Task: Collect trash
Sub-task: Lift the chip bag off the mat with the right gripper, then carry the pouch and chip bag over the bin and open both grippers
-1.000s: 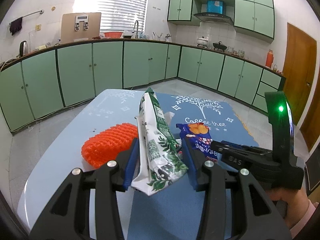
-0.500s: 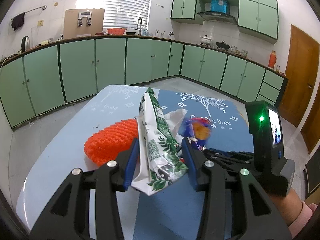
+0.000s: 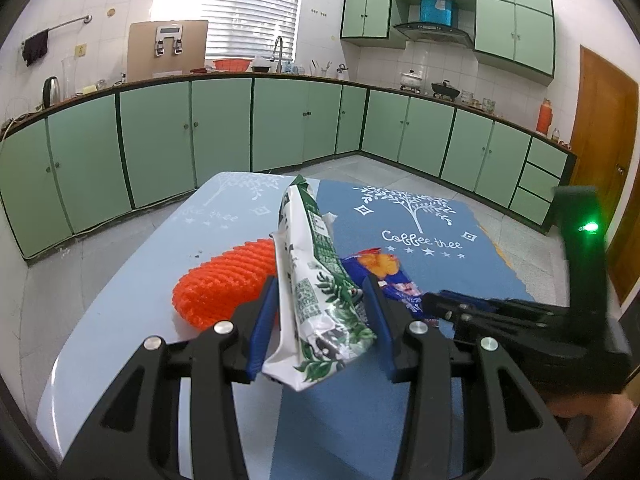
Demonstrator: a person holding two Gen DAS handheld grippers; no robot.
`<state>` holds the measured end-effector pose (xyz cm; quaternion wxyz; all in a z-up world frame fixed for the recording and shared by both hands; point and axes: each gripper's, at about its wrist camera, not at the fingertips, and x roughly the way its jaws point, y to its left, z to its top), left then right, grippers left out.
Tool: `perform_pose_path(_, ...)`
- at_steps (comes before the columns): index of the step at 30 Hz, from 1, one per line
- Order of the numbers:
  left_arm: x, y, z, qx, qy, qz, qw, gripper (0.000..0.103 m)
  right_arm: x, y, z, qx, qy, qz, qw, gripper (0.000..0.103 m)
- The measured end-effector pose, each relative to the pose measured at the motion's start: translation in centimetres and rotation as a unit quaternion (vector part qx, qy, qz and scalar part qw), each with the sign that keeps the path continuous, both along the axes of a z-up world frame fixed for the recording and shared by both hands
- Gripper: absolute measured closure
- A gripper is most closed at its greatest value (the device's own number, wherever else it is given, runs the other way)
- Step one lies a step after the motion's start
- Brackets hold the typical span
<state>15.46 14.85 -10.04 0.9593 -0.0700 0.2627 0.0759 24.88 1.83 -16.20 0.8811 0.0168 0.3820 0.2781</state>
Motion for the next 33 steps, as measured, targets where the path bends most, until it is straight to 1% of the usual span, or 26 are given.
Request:
perform_pose_path(1,-0.1,0.0,0.0,0.001,0.000,0.001,1.0000,0.061,-0.6,0.2,0.3,-0.006,-0.008,0.013,1.000,0.057)
perform_pose_path(2,0.0,0.0,0.0,0.001,0.000,0.001,1.0000,0.061,-1.0,0.4,0.4,-0.012,-0.013,0.020,1.000,0.053)
perform_pose_path(4,-0.2,0.0,-0.1,0.001,-0.001,0.002,1.0000,0.061,-1.6,1.1,0.2,-0.027,-0.016,0.032,0.999,0.050)
perform_pose_path(6,-0.3,0.0,-0.1,0.000,0.000,0.002,1.0000,0.061,-1.4,1.5,-0.1,-0.035,-0.014,0.027,0.999,0.042)
perform_pose_path(9,-0.3,0.2,-0.2,0.000,0.000,0.002,1.0000,0.061,-0.5,1.7,-0.6,-0.038,-0.007,0.017,0.999,0.037)
perform_pose_path(13,-0.2,0.3,-0.2,-0.002,0.000,0.002,1.0000,0.061,0.5,3.3,-1.4,-0.079,-0.005,0.030,0.996,0.035)
perform_pose_path(15,-0.1,0.4,-0.3,-0.003,0.000,0.001,1.0000,0.061,0.8,3.6,-1.6,-0.082,-0.004,0.030,0.996,0.036)
perform_pose_path(16,-0.2,0.5,-0.3,-0.003,0.001,0.001,1.0000,0.061,0.9,3.7,-1.7,-0.078,-0.001,0.031,0.996,0.039)
perform_pose_path(18,-0.2,0.5,-0.4,-0.002,0.003,0.001,1.0000,0.061,1.3,3.6,-2.0,-0.071,0.011,0.030,0.997,0.065)
perform_pose_path(20,-0.2,0.5,-0.4,-0.003,0.004,0.001,1.0000,0.061,1.7,3.2,-2.3,-0.061,0.021,0.029,0.998,0.076)
perform_pose_path(22,-0.1,0.6,-0.4,-0.004,0.004,0.001,1.0000,0.061,1.8,2.8,-2.2,-0.054,0.020,0.024,0.998,0.077)
perform_pose_path(23,-0.1,0.6,-0.4,-0.004,0.005,0.001,1.0000,0.061,1.7,2.4,-2.0,-0.050,0.017,0.023,0.998,0.084)
perform_pose_path(24,-0.1,0.6,-0.5,-0.004,0.005,0.001,1.0000,0.061,1.7,2.2,-1.9,-0.047,0.015,0.021,0.999,0.095)
perform_pose_path(30,-0.2,0.1,-0.1,-0.002,0.002,-0.005,1.0000,0.061,1.0,0.8,-0.5,-0.034,-0.003,0.016,0.999,0.099)
perform_pose_path(33,-0.4,-0.5,0.3,-0.002,-0.001,-0.011,0.9999,0.061,0.5,-0.1,0.3,-0.028,-0.012,0.012,0.999,0.100)
